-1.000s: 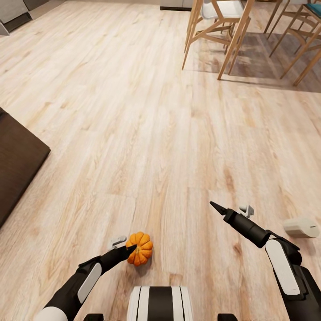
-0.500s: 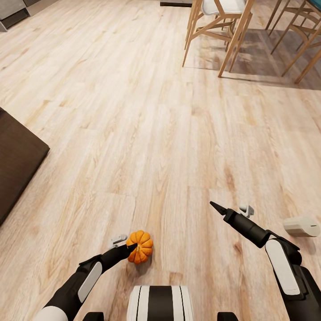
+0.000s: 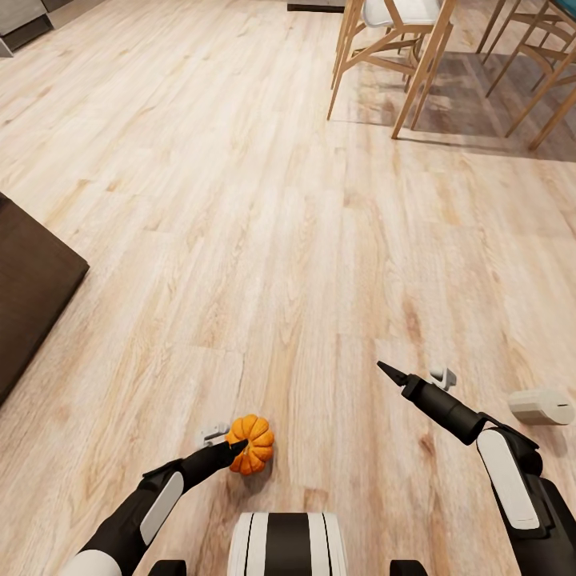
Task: Place each of the two pumpkins and all three candles from the living room inside a cabinet in the living room (use any cabinet), then make sure every cabinet is closed, and position the cauldron so it is next to a table in the living room.
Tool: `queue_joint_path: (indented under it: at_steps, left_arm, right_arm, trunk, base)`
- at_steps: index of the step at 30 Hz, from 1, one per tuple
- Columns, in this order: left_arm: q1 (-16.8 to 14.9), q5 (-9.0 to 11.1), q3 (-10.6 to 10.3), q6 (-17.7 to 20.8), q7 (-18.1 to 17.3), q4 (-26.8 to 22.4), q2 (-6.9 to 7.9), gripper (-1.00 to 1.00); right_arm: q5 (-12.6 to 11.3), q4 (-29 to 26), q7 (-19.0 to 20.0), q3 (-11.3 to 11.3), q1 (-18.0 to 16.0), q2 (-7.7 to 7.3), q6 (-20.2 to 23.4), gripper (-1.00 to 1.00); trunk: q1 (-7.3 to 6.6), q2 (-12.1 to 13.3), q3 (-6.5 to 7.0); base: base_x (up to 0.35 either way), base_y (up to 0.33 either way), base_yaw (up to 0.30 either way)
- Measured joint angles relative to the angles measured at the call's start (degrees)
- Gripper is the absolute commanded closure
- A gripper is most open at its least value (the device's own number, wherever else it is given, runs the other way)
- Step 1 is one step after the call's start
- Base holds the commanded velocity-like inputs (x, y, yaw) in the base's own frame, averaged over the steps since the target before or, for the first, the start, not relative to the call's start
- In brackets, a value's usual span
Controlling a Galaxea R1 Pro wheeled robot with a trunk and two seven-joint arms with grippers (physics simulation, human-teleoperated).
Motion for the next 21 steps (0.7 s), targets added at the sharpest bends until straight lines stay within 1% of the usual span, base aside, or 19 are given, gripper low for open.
queue_joint_path:
  at_steps: [3,5,6,8,10,21]
  left_arm:
    - [0.0,0.0,-0.1,0.0,-0.1,0.0,0.03,-1.00]
    - [0.0,-0.1,-0.8,0.0,-1.3,0.4,0.10,-1.00]
    - [0.0,-0.9,-1.3,-0.1,-2.1,0.4,0.17,-1.00]
    - [0.0,-0.9,-1.9,-0.2,-3.5,0.5,0.27,-1.00]
    - [0.0,-1.0,-2.1,-0.2,-4.1,0.5,0.33,-1.00]
    - [0.0,-1.0,-2.2,-0.2,-4.5,0.4,0.46,-1.00]
  right_arm:
    - [0.0,0.0,0.0,0.0,0.0,-0.02,0.0,-1.00]
    - [0.0,0.0,0.0,0.0,0.0,-0.02,0.0,-1.00]
    - [0.0,0.0,0.0,0.0,0.0,-0.02,0.0,-1.00]
    - [0.0,0.1,0.0,0.0,0.0,-0.02,0.0,-1.00]
    - [0.0,0.1,0.0,0.0,0.0,-0.02,0.0,-1.00]
    - [0.0,0.1,0.0,0.0,0.0,0.05,0.0,-1.00]
  trunk:
    - [0.00,0.0,0.00]
    - [0.00,0.0,0.00]
    - [0.01,0.0,-0.01]
    - [0.01,0.0,0.00]
    - [0.01,0.0,0.00]
    - [0.01,0.0,0.00]
  base:
    - [0.000,0.000,0.000]
    - [0.000,0.000,0.000]
    - [0.000,0.000,0.000]
    - [0.000,0.000,0.000]
    - [0.000,0.000,0.000]
    - [0.000,0.000,0.000]
